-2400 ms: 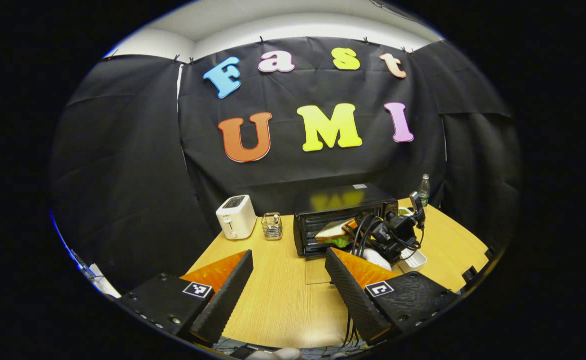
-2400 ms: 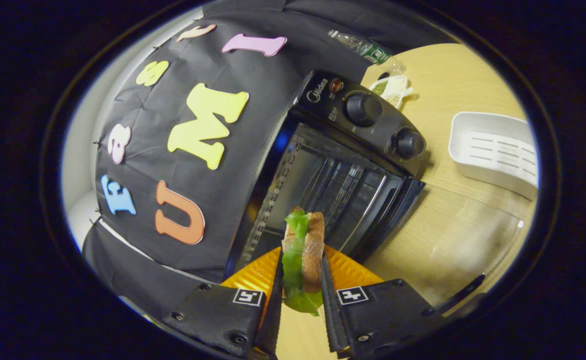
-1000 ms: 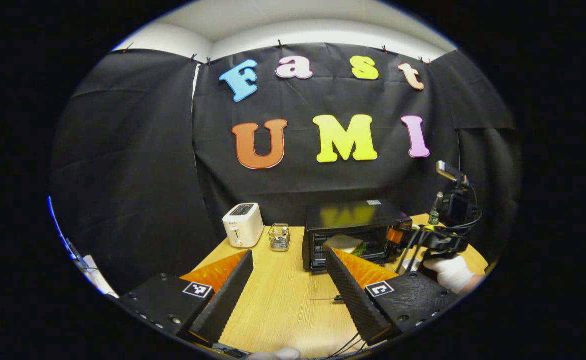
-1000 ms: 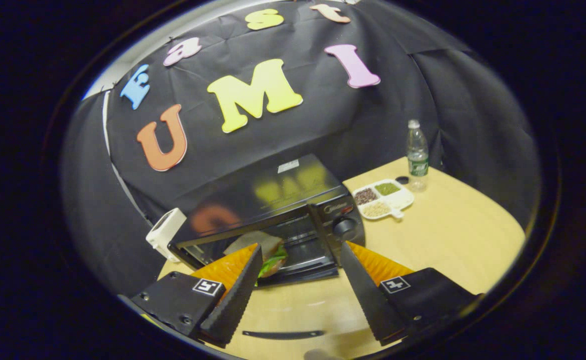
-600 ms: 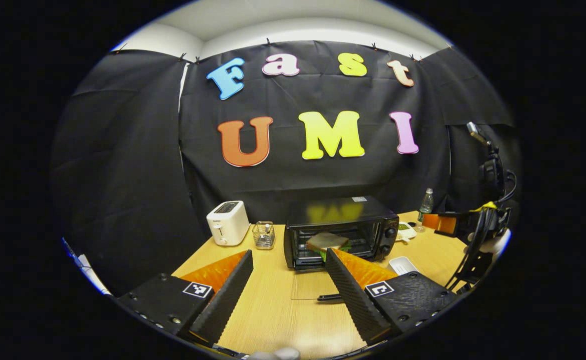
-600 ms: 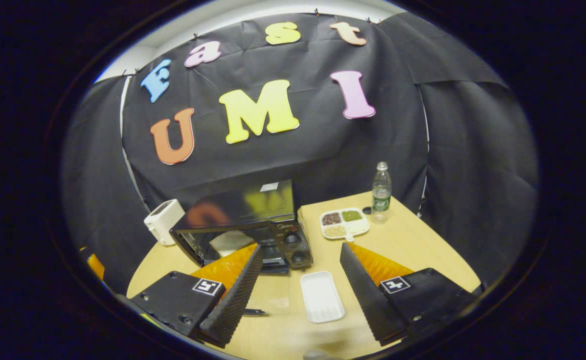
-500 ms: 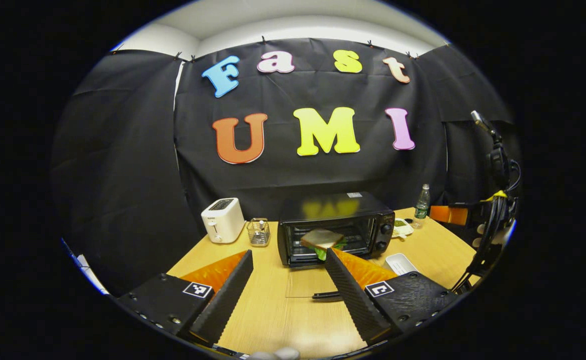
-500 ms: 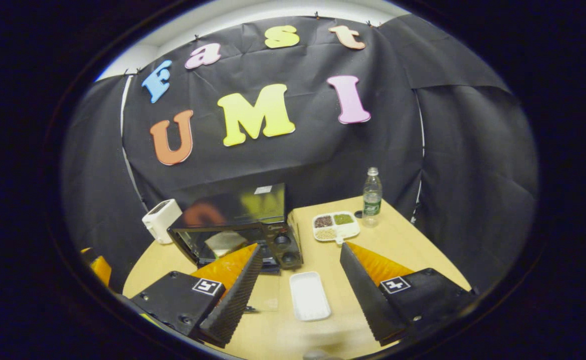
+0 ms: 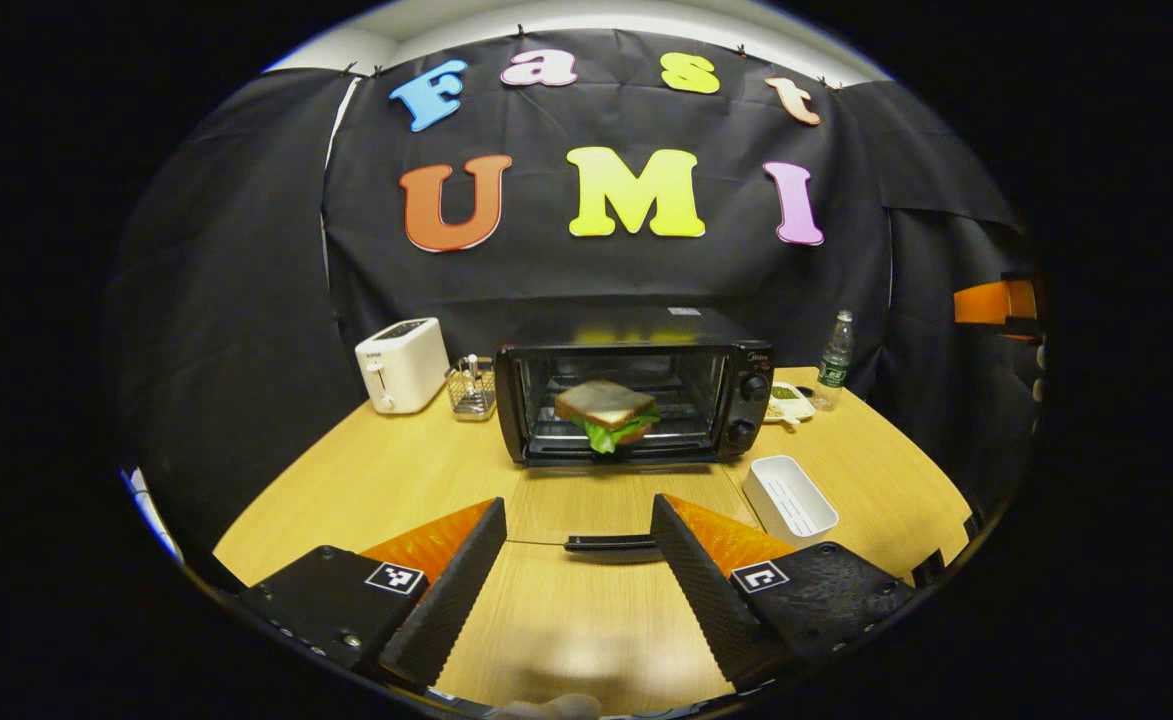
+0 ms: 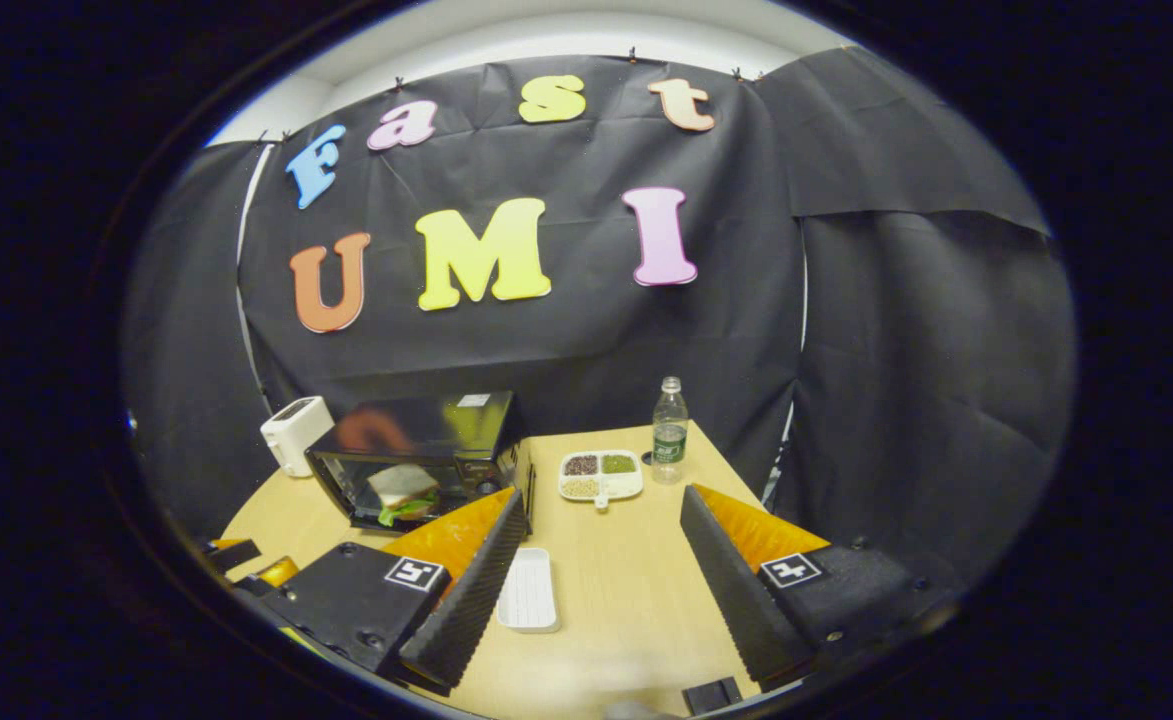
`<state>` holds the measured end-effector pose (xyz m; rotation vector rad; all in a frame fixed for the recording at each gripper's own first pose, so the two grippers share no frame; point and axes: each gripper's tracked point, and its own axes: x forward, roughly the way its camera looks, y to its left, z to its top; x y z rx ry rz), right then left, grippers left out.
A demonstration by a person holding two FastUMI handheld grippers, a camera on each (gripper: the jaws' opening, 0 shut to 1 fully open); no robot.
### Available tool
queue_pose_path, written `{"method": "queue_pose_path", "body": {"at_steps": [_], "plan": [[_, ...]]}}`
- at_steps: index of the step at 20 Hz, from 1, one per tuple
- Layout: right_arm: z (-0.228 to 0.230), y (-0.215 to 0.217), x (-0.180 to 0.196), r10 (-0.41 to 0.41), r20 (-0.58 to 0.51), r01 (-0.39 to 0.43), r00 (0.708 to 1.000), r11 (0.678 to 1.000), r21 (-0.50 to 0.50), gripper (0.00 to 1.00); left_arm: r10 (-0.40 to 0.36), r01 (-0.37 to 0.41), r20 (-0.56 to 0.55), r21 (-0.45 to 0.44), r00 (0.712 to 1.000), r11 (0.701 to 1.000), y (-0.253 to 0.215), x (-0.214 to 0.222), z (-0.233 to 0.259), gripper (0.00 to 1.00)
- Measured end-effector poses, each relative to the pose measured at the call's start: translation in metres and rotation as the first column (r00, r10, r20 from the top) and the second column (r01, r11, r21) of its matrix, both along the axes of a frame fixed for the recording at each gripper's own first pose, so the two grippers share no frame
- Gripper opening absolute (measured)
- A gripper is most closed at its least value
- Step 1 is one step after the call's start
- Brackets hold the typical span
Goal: Open the electric oven with the left hand, put the food in, and close the electric oven.
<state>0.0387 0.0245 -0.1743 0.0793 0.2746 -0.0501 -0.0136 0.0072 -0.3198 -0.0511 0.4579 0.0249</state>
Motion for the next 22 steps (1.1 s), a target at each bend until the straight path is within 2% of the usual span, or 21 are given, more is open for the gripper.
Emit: {"method": "queue_pose_path", "body": {"at_steps": [1, 6, 7, 8, 9, 10, 11, 12, 14, 15, 16, 17, 18, 19, 20, 22], "plan": [[0.004, -0.005, -0.002, 0.001, 0.002, -0.001, 1.0, 1.0, -0.007, 1.0, 0.0, 0.0, -0.013, 0.001, 1.0, 1.0, -0.004, 0.003, -0.011, 0.96], [0.014, -0.015, -0.014, 0.011, 0.001, -0.011, 1.0, 1.0, -0.01, 1.0, -0.024, 0.023, -0.087, -0.014, 0.996, 1.0, -0.024, 0.015, -0.066, 0.96], [0.011, -0.02, -0.016, 0.007, -0.008, -0.007, 1.0, 1.0, -0.021, 0.89, -0.031, 0.03, -0.099, -0.015, 0.995, 0.999, -0.03, 0.017, -0.074, 0.96], [0.007, -0.024, -0.018, 0.001, -0.02, -0.002, 1.0, 1.0, -0.027, 1.0, -0.041, 0.039, -0.109, -0.019, 0.993, 0.999, -0.036, 0.021, -0.081, 0.96], [0.005, -0.027, -0.02, -0.006, -0.027, 0.005, 1.0, 1.0, -0.028, 0.9, -0.05, 0.047, -0.119, -0.024, 0.992, 0.999, -0.043, 0.024, -0.088, 0.96], [0.003, -0.03, -0.022, -0.014, -0.038, 0.013, 0.999, 1.0, -0.024, 0.9, -0.057, 0.054, -0.128, -0.027, 0.99, 0.998, -0.049, 0.026, -0.095, 0.96], [-0.001, -0.034, -0.024, -0.023, -0.047, 0.022, 0.999, 1.0, -0.021, 1.0, -0.062, 0.059, -0.135, -0.028, 0.989, 0.998, -0.052, 0.029, -0.104, 0.96], [-0.005, -0.039, -0.026, -0.035, -0.057, 0.033, 0.998, 0.999, -0.022, 0.89, -0.063, 0.059, -0.152, -0.027, 0.986, 0.998, -0.055, 0.031, -0.112, 0.96], [-0.011, -0.047, -0.029, -0.055, -0.072, 0.053, 0.996, 0.998, -0.032, 0.89, -0.061, 0.058, -0.163, -0.021, 0.985, 0.998, -0.057, 0.038, -0.123, 0.96], [-0.014, -0.051, -0.031, -0.064, -0.08, 0.061, 0.995, 0.997, -0.037, 1.0, -0.063, 0.061, -0.165, -0.017, 0.984, 0.998, -0.057, 0.04, -0.126, 0.96], [-0.015, -0.053, -0.032, -0.069, -0.081, 0.066, 0.994, 0.997, -0.039, 0.9, -0.066, 0.065, -0.165, -0.013, 0.984, 0.998, -0.058, 0.043, -0.13, 0.96], [-0.017, -0.055, -0.033, -0.074, -0.088, 0.071, 0.993, 0.997, -0.044, 1.0, -0.069, 0.069, -0.172, -0.01, 0.983, 0.998, -0.058, 0.046, -0.133, 0.96], [-0.02, -0.057, -0.033, -0.08, -0.095, 0.076, 0.992, 0.996, -0.045, 1.0, -0.071, 0.07, -0.181, -0.008, 0.981, 0.997, -0.059, 0.046, -0.138, 0.96], [-0.021, -0.057, -0.033, -0.081, -0.1, 0.077, 0.992, 0.996, -0.041, 0.9, -0.069, 0.069, -0.185, -0.006, 0.98, 0.998, -0.059, 0.048, -0.141, 0.96], [-0.022, -0.057, -0.033, -0.082, -0.106, 0.078, 0.991, 0.996, -0.039, 1.0, -0.069, 0.07, -0.184, -0.003, 0.98, 0.998, -0.059, 0.05, -0.142, 0.96], [-0.025, -0.057, -0.032, -0.078, -0.112, 0.075, 0.991, 0.997, -0.037, 1.0, -0.068, 0.069, -0.184, 0.001, 0.98, 0.998, -0.059, 0.053, -0.145, 0.96]]}}
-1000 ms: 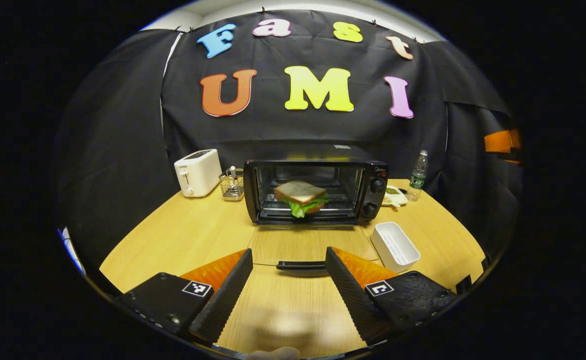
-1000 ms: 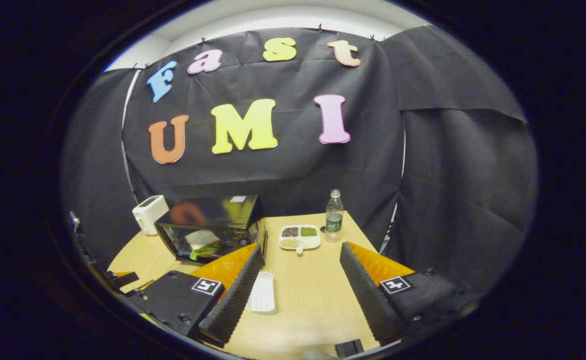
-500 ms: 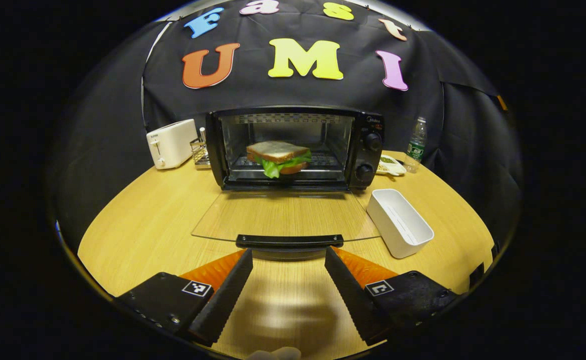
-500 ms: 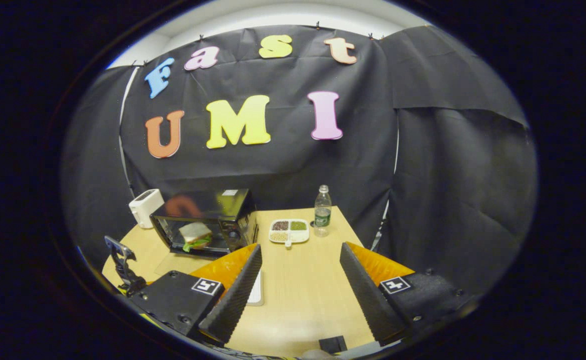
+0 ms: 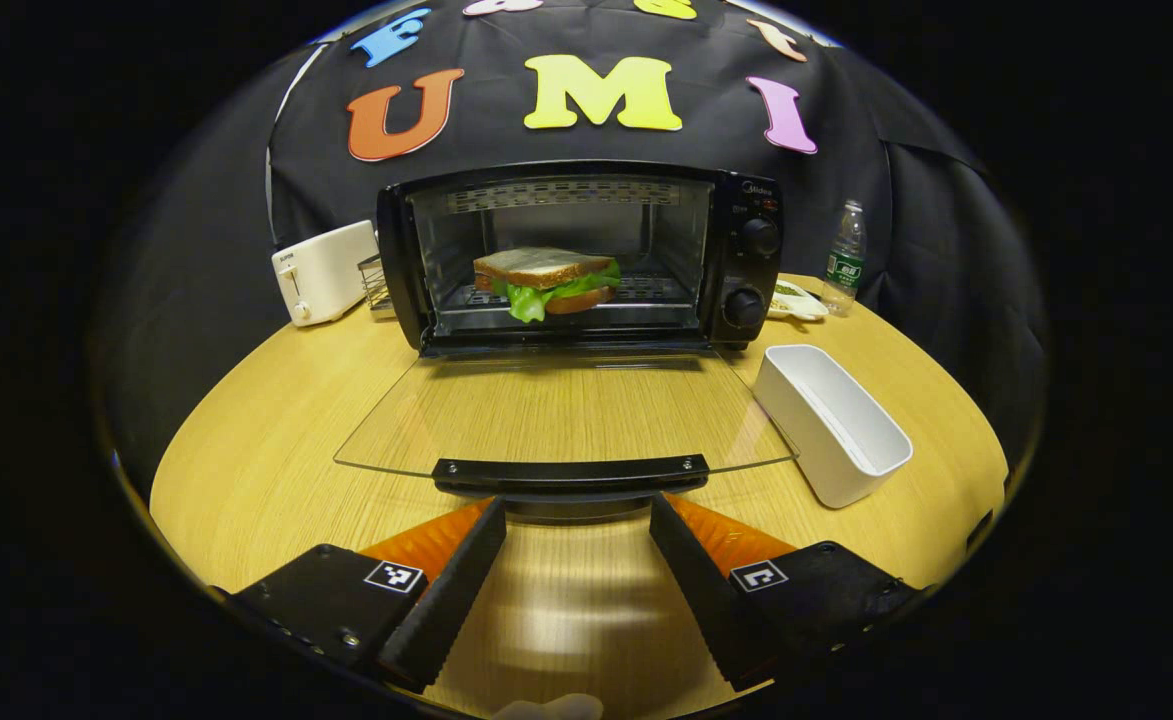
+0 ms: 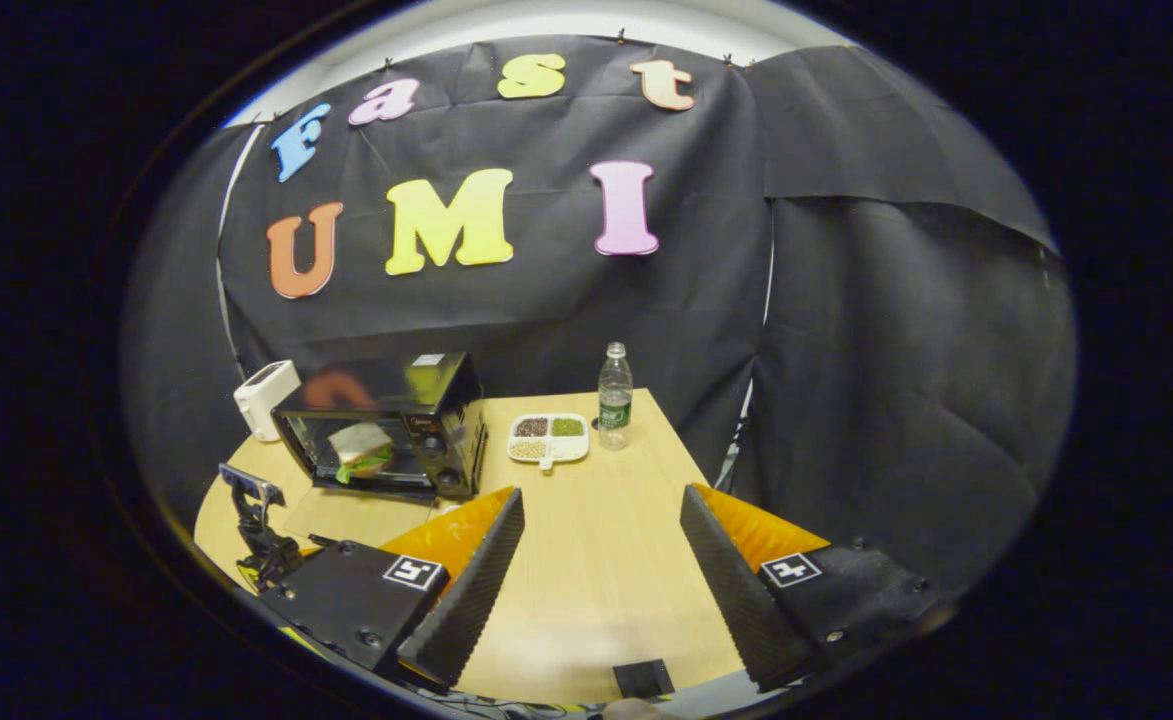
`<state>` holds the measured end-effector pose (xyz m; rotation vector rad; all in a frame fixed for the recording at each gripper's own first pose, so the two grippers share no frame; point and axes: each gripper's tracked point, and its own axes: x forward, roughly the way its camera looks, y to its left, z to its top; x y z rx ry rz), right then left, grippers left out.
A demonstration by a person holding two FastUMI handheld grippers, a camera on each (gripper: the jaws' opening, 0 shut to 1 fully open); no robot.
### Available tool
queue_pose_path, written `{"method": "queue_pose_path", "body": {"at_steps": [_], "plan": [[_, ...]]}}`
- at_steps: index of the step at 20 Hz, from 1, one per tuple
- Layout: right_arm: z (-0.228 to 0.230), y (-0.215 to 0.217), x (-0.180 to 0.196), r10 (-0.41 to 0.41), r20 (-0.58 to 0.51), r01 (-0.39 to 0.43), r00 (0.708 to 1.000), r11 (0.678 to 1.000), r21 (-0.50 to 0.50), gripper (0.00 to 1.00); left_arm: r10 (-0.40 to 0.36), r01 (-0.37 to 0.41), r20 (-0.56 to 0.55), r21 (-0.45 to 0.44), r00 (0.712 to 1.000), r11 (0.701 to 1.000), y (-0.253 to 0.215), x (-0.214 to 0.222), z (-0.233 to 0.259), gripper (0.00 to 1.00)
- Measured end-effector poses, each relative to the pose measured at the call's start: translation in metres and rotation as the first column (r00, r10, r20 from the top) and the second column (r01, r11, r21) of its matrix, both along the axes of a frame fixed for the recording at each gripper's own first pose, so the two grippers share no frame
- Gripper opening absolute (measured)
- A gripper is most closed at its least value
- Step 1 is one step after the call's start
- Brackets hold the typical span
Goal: Open the electric oven with the left hand, put the food in, and close the electric oven.
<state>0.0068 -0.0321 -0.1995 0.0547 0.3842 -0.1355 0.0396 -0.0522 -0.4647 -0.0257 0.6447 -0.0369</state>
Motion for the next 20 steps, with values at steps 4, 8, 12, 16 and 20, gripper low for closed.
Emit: {"method": "queue_pose_path", "body": {"at_steps": [4, 8, 12, 16, 20], "plan": [[-0.003, 0.003, 0.005, 0.006, -0.009, -0.006, 1.0, 1.0, 0.001, 1.0, 0.002, -0.002, 0.002, 0.002, 1.0, 1.0, -0.001, 0.001, 0.0, 0.96], [-0.003, 0.007, 0.01, 0.019, -0.014, -0.019, 1.0, 1.0, 0.0, 1.0, 0.008, -0.008, 0.001, -0.009, 1.0, 1.0, -0.001, 0.004, 0.004, 0.96], [-0.001, 0.01, 0.012, 0.032, -0.014, -0.032, 0.999, 0.999, -0.007, 1.0, 0.016, -0.016, -0.013, -0.016, 1.0, 1.0, 0.0, 0.004, 0.01, 1.0], [0.006, 0.012, 0.015, 0.04, 0.0, -0.04, 0.999, 0.999, -0.002, 1.0, 0.015, -0.015, -0.005, -0.015, 1.0, 1.0, 0.0, 0.007, 0.028, 0.95], [0.009, 0.013, 0.019, 0.038, 0.002, -0.038, 0.999, 0.999, 0.002, 1.0, 0.017, -0.017, 0.016, -0.013, 1.0, 1.0, 0.001, 0.014, 0.052, 0.95]]}}
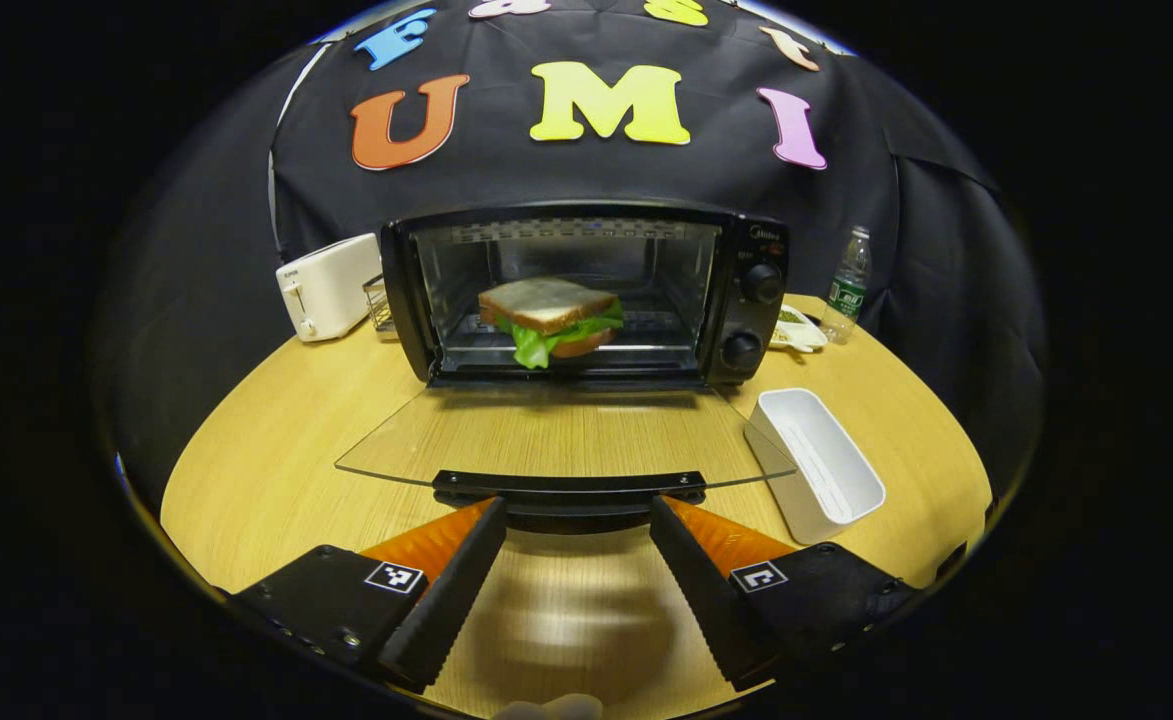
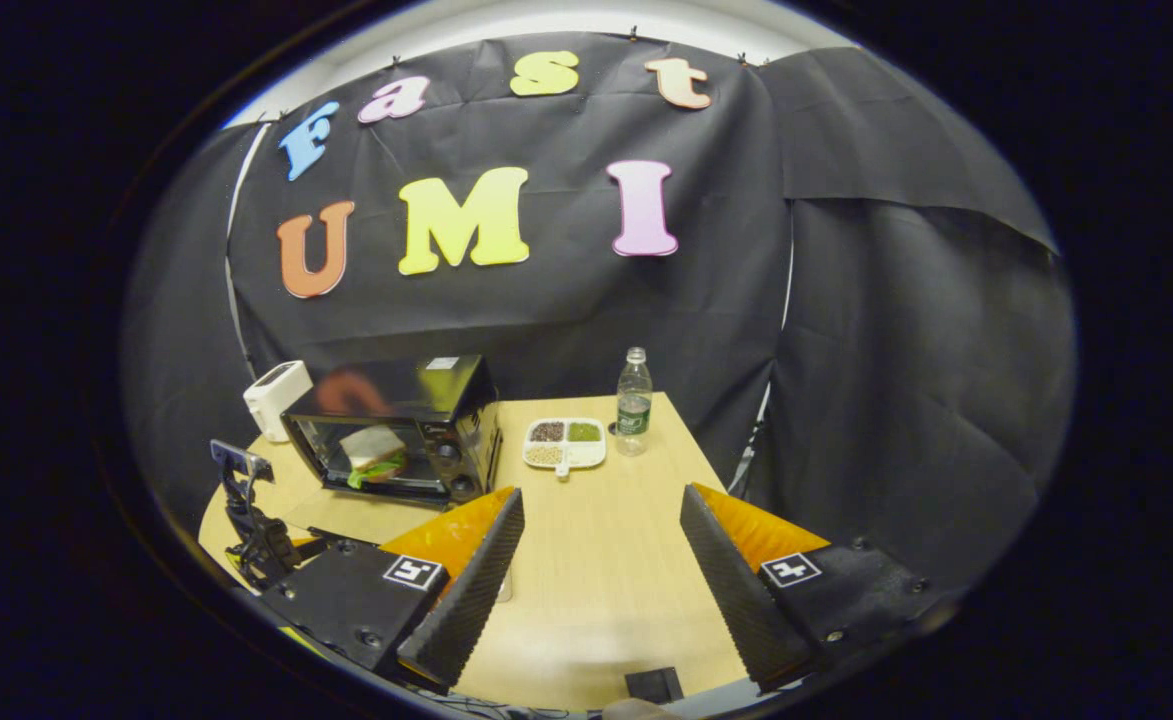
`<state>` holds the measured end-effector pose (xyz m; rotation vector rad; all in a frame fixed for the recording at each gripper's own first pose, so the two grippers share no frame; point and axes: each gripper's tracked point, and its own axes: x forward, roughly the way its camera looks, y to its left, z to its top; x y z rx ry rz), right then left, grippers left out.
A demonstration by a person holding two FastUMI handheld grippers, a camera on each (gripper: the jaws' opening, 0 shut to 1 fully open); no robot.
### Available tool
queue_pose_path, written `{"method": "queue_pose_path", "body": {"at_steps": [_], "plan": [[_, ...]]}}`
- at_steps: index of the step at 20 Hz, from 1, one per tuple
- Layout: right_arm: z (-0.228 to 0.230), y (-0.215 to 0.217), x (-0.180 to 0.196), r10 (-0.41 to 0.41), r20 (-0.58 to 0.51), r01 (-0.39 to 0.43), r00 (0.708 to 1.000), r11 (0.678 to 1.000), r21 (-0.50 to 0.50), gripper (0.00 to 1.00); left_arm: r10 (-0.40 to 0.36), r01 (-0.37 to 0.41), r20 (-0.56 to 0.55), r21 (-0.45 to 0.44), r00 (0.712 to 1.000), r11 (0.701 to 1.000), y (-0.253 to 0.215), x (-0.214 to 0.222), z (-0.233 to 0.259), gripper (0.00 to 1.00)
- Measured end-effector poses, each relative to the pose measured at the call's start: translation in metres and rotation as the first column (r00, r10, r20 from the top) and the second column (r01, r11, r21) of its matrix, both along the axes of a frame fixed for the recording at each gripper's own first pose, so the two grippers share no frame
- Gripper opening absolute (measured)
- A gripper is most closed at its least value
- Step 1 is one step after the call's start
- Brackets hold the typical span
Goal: Open the electric oven with the left hand, put the food in, and close the electric oven.
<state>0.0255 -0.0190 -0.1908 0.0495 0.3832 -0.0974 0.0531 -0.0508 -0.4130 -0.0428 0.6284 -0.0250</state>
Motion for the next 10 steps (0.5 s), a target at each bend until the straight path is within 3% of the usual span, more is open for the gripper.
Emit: {"method": "queue_pose_path", "body": {"at_steps": [2, 3, 4, 5, 8, 9, 10], "plan": [[0.0, 0.001, 0.002, 0.001, -0.001, -0.001, 1.0, 1.0, 0.004, 1.0, -0.002, 0.002, 0.023, 0.002, 1.0, 1.0, 0.0, 0.006, 0.014, 0.96], [-0.001, 0.001, 0.004, 0.002, -0.003, -0.002, 1.0, 1.0, 0.008, 0.9, -0.004, 0.003, 0.035, 0.004, 0.999, 1.0, 0.001, 0.009, 0.021, 0.95], [-0.001, 0.001, 0.005, 0.001, -0.005, -0.001, 1.0, 1.0, 0.011, 1.0, -0.003, 0.003, 0.047, 0.004, 0.999, 1.0, 0.002, 0.014, 0.027, 0.96], [-0.003, 0.001, 0.007, 0.0, -0.009, 0.0, 1.0, 1.0, 0.019, 0.9, -0.004, 0.003, 0.059, 0.004, 0.998, 1.0, 0.003, 0.019, 0.034, 0.96], [-0.005, -0.002, 0.011, 0.0, -0.015, 0.0, 1.0, 1.0, 0.025, 0.9, 0.01, -0.009, 0.087, -0.012, 0.996, 1.0, 0.006, 0.03, 0.054, 0.96], [-0.002, -0.004, 0.015, -0.005, -0.005, 0.005, 1.0, 1.0, 0.02, 1.0, 0.008, -0.007, 0.103, -0.006, 0.995, 1.0, 0.007, 0.035, 0.06, 0.96], [-0.001, -0.005, 0.016, -0.005, -0.006, 0.005, 1.0, 1.0, 0.024, 1.0, 0.005, -0.005, 0.119, -0.002, 0.993, 1.0, 0.007, 0.041, 0.067, 0.96]]}}
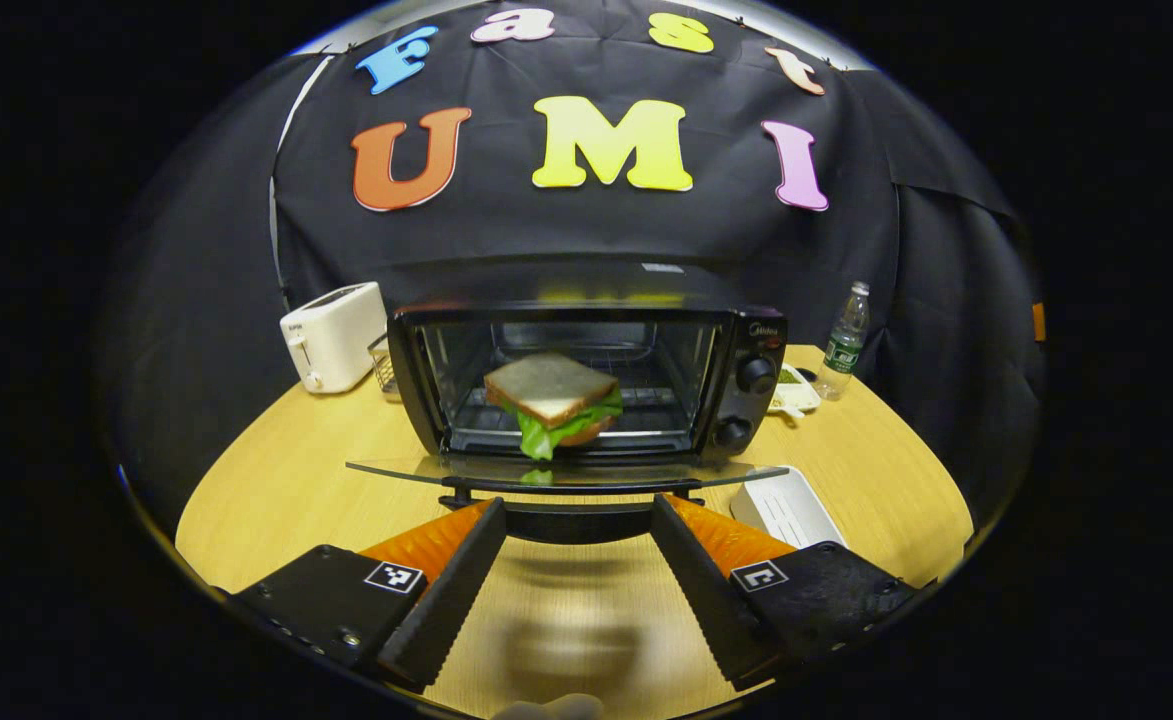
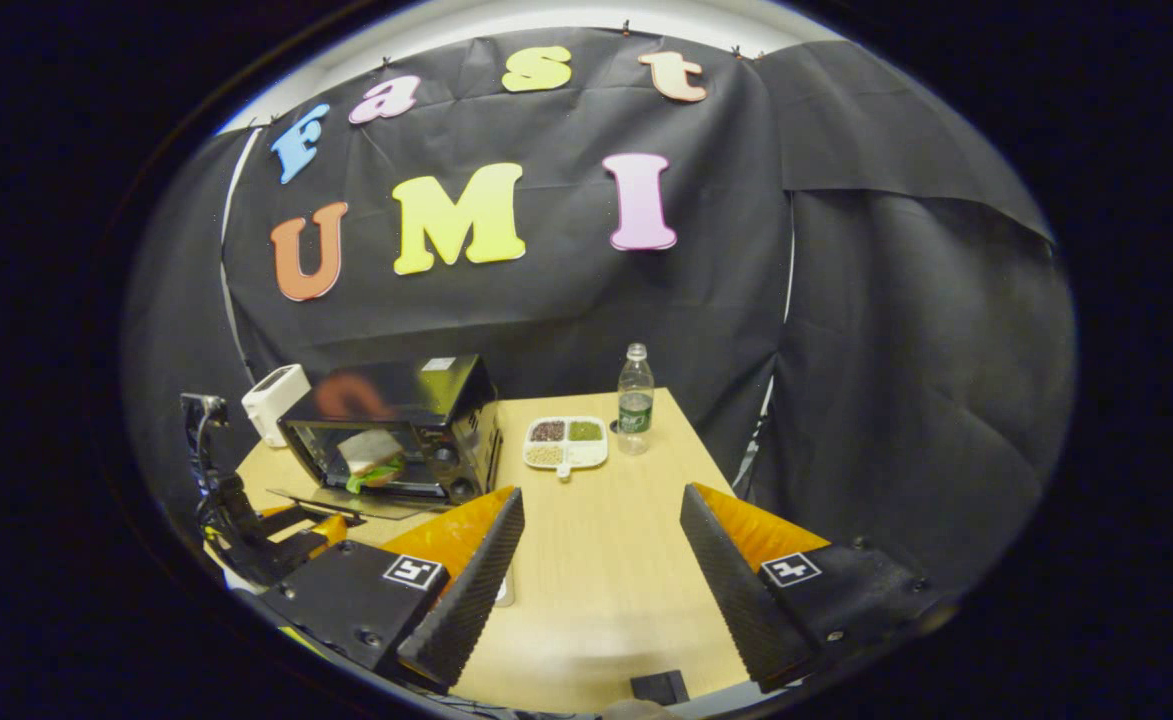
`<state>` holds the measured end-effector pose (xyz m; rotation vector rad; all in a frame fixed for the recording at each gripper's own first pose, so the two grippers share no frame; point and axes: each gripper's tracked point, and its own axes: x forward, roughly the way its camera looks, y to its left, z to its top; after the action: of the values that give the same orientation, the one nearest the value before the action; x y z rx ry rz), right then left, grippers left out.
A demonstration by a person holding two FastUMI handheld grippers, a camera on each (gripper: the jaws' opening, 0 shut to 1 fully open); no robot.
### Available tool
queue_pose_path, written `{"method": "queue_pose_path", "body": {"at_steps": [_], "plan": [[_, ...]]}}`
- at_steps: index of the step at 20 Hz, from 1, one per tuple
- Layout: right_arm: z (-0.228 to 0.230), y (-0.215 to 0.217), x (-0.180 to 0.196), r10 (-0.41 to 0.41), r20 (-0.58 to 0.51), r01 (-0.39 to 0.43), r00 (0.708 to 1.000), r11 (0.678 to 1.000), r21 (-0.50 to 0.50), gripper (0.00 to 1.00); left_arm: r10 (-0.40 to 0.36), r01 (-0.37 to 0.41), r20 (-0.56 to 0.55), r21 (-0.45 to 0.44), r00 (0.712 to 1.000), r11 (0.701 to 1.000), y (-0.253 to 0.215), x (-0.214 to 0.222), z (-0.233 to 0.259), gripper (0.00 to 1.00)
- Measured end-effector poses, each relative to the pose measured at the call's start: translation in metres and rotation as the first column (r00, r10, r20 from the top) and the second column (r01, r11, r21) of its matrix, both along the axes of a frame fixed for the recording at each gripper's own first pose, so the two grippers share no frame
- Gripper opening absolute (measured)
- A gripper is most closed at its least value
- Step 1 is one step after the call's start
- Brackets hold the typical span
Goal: Open the electric oven with the left hand, put the food in, and close the electric oven.
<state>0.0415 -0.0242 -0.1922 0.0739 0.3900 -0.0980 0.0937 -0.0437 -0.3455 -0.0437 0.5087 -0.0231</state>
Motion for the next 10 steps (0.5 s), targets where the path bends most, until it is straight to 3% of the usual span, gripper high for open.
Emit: {"method": "queue_pose_path", "body": {"at_steps": [10], "plan": [[0.007, -0.007, 0.004, -0.022, 0.018, 0.022, 1.0, 1.0, 0.007, 1.0, 0.005, -0.005, 0.066, 0.004, 0.998, 1.0, 0.009, 0.045, 0.032, 0.97]]}}
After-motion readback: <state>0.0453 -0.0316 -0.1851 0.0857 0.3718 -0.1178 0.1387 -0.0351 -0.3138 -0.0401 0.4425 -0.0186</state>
